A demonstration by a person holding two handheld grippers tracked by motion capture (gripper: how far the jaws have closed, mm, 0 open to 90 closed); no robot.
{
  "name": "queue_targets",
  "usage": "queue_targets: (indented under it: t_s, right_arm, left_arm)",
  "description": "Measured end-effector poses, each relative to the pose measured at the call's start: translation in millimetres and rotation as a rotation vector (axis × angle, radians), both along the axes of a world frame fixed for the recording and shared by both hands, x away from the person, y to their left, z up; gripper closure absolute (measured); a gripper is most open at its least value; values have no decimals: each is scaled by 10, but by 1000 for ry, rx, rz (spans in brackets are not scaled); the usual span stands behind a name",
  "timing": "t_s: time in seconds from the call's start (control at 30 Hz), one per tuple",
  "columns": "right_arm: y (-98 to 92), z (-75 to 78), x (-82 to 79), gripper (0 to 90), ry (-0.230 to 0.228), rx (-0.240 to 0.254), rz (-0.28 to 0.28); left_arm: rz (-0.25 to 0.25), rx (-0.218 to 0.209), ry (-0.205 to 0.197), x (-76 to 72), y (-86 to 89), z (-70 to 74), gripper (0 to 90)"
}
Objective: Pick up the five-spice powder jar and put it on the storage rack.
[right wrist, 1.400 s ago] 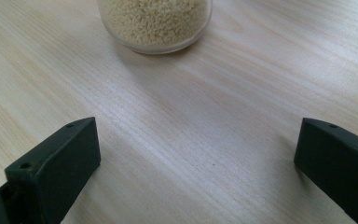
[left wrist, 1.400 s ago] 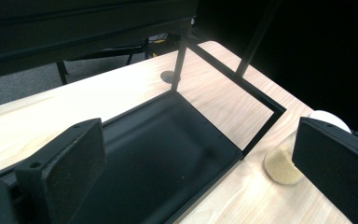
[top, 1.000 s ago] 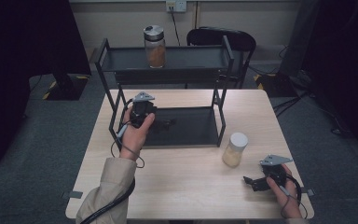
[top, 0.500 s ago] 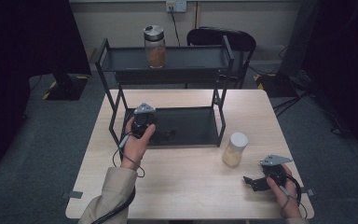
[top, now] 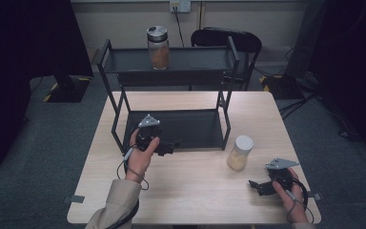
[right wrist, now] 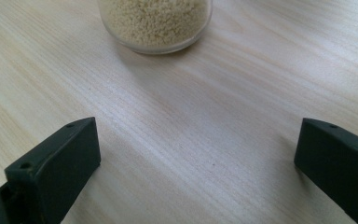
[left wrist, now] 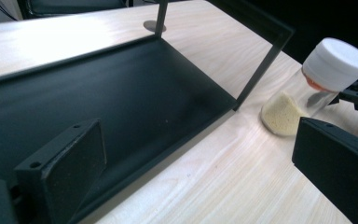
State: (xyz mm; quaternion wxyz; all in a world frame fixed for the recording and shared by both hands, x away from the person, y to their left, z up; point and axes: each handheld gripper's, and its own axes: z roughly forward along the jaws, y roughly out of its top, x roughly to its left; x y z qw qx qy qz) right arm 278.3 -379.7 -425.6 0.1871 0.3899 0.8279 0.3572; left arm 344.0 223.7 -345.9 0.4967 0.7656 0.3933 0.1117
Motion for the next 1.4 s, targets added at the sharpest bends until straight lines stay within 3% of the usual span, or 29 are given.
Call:
queue_targets:
  t_s: [0.3,0.8,1.4]
  right_arm:
    - [0,0,0,0,0,0,0]
    - [0,0,0,0,0,0,0]
    - [0,0,0,0,0,0,0]
  left_arm:
    - [0,-13,29,-73,58,-215,19]
    - [0,21,65,-206,123,-521,19]
    - [42,58,82,-381,338,-692,19]
